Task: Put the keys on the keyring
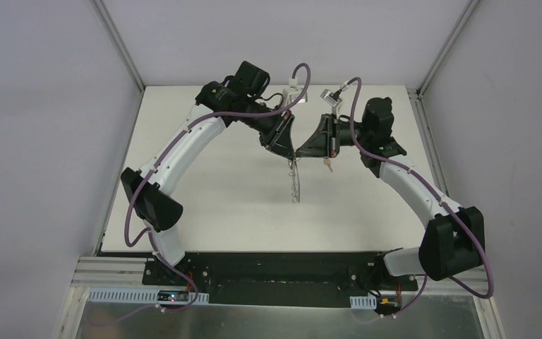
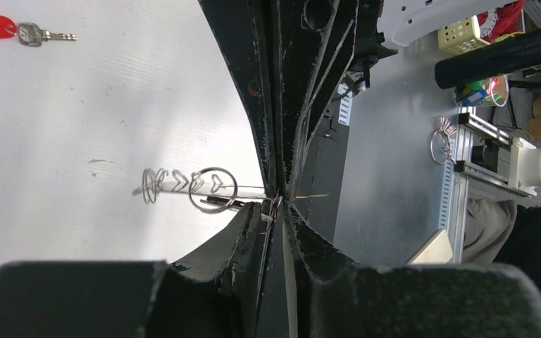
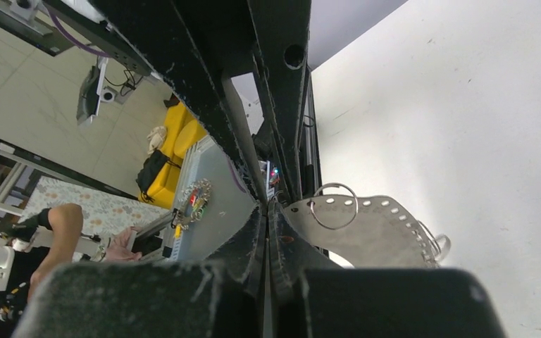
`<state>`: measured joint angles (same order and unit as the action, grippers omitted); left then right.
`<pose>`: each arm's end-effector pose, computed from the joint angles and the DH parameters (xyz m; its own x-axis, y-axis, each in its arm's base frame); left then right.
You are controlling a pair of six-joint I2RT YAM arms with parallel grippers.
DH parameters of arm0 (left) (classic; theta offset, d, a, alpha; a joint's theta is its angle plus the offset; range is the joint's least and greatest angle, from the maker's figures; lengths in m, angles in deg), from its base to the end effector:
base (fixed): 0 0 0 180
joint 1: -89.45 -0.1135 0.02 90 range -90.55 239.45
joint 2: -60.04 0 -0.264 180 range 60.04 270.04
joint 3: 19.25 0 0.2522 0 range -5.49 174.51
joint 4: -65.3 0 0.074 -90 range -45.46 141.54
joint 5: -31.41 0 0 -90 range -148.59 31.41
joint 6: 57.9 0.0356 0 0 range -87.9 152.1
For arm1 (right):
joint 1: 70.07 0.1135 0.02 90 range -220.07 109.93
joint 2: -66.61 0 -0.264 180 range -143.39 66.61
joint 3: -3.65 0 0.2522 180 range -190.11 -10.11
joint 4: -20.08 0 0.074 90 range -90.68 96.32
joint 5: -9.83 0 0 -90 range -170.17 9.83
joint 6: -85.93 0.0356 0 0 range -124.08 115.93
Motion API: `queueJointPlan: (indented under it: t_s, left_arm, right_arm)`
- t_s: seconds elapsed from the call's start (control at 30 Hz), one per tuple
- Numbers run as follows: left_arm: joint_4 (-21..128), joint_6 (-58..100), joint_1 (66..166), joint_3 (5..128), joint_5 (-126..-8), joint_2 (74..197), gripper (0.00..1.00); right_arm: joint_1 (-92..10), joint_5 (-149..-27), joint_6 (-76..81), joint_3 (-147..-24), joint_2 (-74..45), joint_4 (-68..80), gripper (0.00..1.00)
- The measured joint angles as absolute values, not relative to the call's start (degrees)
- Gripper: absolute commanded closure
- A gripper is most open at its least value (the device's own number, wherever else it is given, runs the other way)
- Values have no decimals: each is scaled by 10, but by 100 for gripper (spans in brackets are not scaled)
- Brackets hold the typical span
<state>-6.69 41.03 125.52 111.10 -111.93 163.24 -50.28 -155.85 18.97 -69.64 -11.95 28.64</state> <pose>0.2841 -0.2422 0.4184 -0.4371 0.4331 -0.7883 0.8899 0.0815 -0.4487 0.2720 0.1345 0.3538 -0.3393 -0.0192 -0.9405 -0.9358 -0.0948 0.3396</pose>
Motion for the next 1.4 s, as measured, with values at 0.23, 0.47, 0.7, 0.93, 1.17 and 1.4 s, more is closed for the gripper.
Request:
queueJointPlan:
  t_s: [0.23, 0.47, 0.7, 0.93, 1.17, 1.4]
  left_arm:
    - [-2, 404, 1253, 1057, -1121, 1595, 77]
    - [17, 416, 1253, 1043, -1116, 1583, 77]
    - [18, 430, 1253, 1031, -1107, 1579, 77]
    - [34, 435, 1253, 993, -1103, 1561, 75]
    - [58, 435, 1253, 986, -1096, 1555, 75]
    - [65, 449, 1253, 986, -1073, 1555, 75]
  right_arm:
    - [-507, -1543, 236, -699, -127, 313, 100]
    - [-514, -1539, 254, -699, -129, 317, 100]
    - [-519, -1529, 260, -699, -130, 318, 100]
    - [-527, -1513, 266, -699, -130, 318, 100]
    - [-527, -1502, 269, -699, -134, 318, 100]
    - [-527, -1498, 270, -699, -136, 318, 100]
